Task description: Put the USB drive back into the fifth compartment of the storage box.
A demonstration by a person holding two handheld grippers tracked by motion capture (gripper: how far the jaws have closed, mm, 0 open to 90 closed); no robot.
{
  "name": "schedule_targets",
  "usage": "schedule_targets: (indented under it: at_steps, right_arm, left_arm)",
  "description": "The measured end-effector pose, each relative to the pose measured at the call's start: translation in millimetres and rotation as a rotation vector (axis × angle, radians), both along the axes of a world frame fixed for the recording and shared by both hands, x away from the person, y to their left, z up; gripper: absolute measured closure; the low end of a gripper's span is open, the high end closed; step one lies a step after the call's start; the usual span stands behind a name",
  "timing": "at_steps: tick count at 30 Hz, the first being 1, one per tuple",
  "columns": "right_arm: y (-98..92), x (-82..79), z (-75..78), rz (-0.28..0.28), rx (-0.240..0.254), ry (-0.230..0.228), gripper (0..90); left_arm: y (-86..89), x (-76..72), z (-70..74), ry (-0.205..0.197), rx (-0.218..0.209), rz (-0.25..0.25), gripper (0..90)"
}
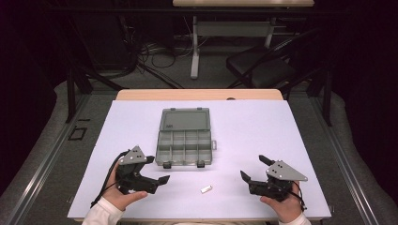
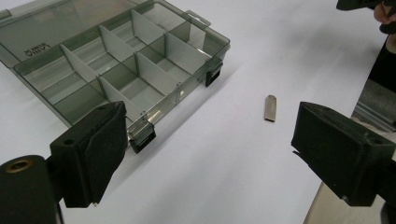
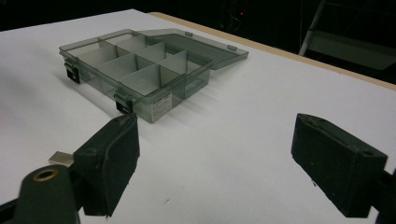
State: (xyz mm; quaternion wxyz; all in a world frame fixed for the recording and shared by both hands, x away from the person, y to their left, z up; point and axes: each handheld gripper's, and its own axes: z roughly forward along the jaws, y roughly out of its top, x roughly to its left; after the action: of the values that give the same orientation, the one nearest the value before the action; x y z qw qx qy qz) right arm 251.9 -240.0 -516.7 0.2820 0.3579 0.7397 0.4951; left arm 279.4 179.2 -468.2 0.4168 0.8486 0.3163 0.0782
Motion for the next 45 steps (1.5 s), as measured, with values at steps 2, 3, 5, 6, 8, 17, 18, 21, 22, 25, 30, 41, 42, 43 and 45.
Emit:
schedule_targets:
  at_steps: [2,3,5,6,8,17,18,21,22,25,30,41,42,43,45]
  right_arm:
    - [0.3,-0.1,-0.3,-0.001,-0.005,0.003,15.3]
    - [0.3,0.0,-0.4,0.002,-0.007,0.002,15.3]
    - [0.4,-0.1,-0.5,0.004,-0.008,0.003,15.3]
    - [0.4,-0.1,-0.6,0.006,-0.008,0.003,15.3]
    - [0.6,0.0,-0.9,0.007,-0.009,0.004,15.4]
    - [2.2,0.1,-1.9,0.017,-0.018,0.008,15.4]
    - [2.3,0.0,-1.9,0.018,-0.02,0.009,15.4]
    - [2.8,-0.1,-2.2,0.021,-0.023,0.009,15.4]
    - [3.0,-0.1,-2.3,0.021,-0.023,0.009,15.4]
    - [3.1,0.0,-2.5,0.022,-0.025,0.008,15.4]
    - [3.5,0.2,-2.9,0.023,-0.028,0.011,15.4]
    - [4.1,0.4,-3.4,0.028,-0.034,0.014,15.4]
    - [4.1,0.5,-3.4,0.028,-0.036,0.012,15.4]
    - [4.1,0.5,-3.5,0.028,-0.036,0.012,15.4]
    - [4.2,0.5,-3.5,0.029,-0.037,0.013,15.5]
  left_arm:
    - [-2.7,1.3,1.7,0.008,0.019,-0.012,10.6]
    - [-4.1,1.8,2.3,0.013,0.02,-0.016,10.6]
    - [-6.0,3.5,4.0,0.024,0.031,-0.026,10.7]
    - [-6.7,4.4,4.7,0.026,0.039,-0.029,10.6]
    - [-8.6,6.0,6.0,0.031,0.053,-0.036,10.7]
    - [-16.9,10.0,11.1,0.053,0.102,-0.058,10.7]
    - [-17.5,10.3,11.2,0.055,0.104,-0.06,10.7]
    - [-18.9,11.6,11.6,0.064,0.119,-0.069,10.7]
    - [-19.4,11.8,11.8,0.069,0.122,-0.066,10.7]
    - [-20.5,12.9,11.8,0.077,0.134,-0.067,10.6]
    - [-22.9,14.8,12.5,0.088,0.167,-0.073,10.6]
    - [-28.3,19.6,17.4,0.116,0.212,-0.075,10.6]
    - [-29.2,19.9,17.5,0.118,0.212,-0.074,10.7]
    - [-29.8,20.3,17.8,0.123,0.217,-0.078,10.7]
    - [-31.4,21.0,18.0,0.126,0.226,-0.083,10.6]
